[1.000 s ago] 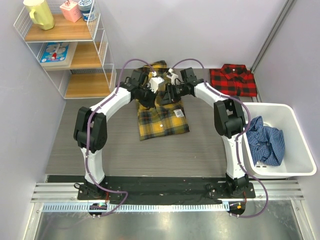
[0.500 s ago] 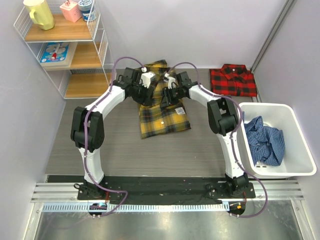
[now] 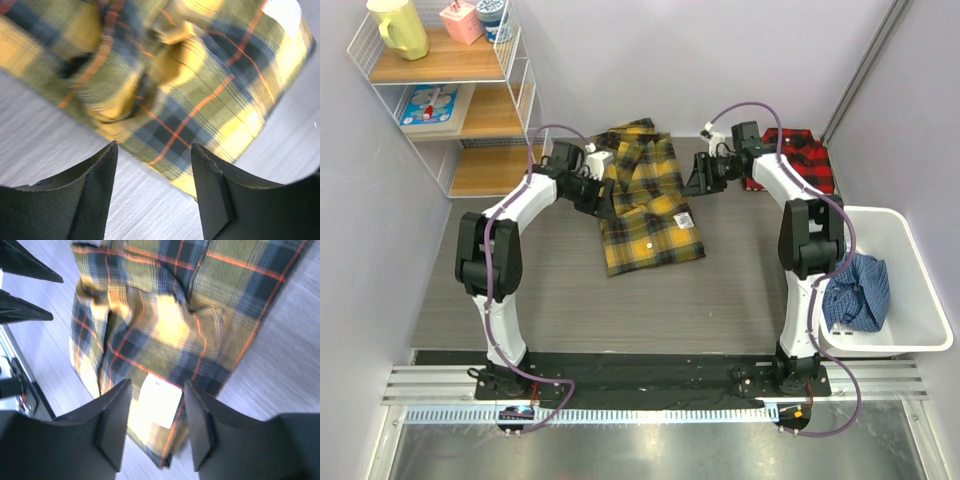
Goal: Fold and stack the long sleeve shirts
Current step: Fold the shirt
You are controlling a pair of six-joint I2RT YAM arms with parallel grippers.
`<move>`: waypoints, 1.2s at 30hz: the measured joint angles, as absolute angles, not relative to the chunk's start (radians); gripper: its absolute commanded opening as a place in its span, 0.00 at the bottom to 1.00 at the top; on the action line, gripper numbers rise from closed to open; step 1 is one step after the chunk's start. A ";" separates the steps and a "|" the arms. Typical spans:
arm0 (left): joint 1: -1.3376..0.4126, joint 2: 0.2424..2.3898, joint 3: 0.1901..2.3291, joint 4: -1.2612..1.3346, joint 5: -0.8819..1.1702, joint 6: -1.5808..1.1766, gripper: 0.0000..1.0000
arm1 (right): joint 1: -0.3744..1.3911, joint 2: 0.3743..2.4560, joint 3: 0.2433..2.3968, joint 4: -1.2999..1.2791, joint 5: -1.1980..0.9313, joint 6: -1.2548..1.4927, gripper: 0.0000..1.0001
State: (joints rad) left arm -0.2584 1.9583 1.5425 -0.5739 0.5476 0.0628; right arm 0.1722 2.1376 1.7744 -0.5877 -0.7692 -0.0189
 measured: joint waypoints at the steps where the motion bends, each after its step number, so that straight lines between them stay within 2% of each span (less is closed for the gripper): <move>1: -0.262 1.958 1.538 -0.582 0.560 0.072 0.59 | 0.162 2.130 1.770 -0.610 -0.774 -0.040 0.44; 5: -0.306 1.958 1.533 -0.607 0.603 0.116 0.55 | 0.178 2.127 1.691 -0.643 -0.784 -0.070 0.38; 9: -0.347 1.986 1.529 -0.649 0.607 0.133 0.50 | 0.243 2.138 1.510 -0.627 -0.770 -0.056 0.30; 13: -0.339 1.988 1.418 -0.661 0.603 0.139 0.45 | 0.285 2.099 1.377 -0.598 -0.795 -0.039 0.29; 18: -0.336 1.898 1.221 -0.685 0.640 0.134 0.45 | 0.313 1.946 1.163 -0.587 -0.759 -0.043 0.26; 23: -0.326 1.792 1.143 -0.687 0.647 0.119 0.43 | 0.303 1.856 1.114 -0.624 -0.707 -0.063 0.27; 26: -0.275 1.769 1.145 -0.665 0.659 0.110 0.48 | 0.292 1.825 1.135 -0.635 -0.702 -0.086 0.31; 30: -0.221 1.758 1.173 -0.635 0.723 0.104 0.58 | 0.286 1.805 1.212 -0.644 -0.731 -0.119 0.37; 33: -0.238 1.747 1.198 -0.606 0.800 0.072 0.68 | 0.297 1.804 1.266 -0.620 -0.803 -0.115 0.38; 36: -0.292 1.743 1.200 -0.562 0.883 0.019 0.73 | 0.332 1.805 1.289 -0.598 -0.884 -0.102 0.38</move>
State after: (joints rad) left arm -0.2916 1.7428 1.1995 -0.5621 0.8829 0.0193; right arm 0.3317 1.8046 1.2888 -0.5980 -0.8845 -0.1020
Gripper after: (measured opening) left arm 0.685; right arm 0.382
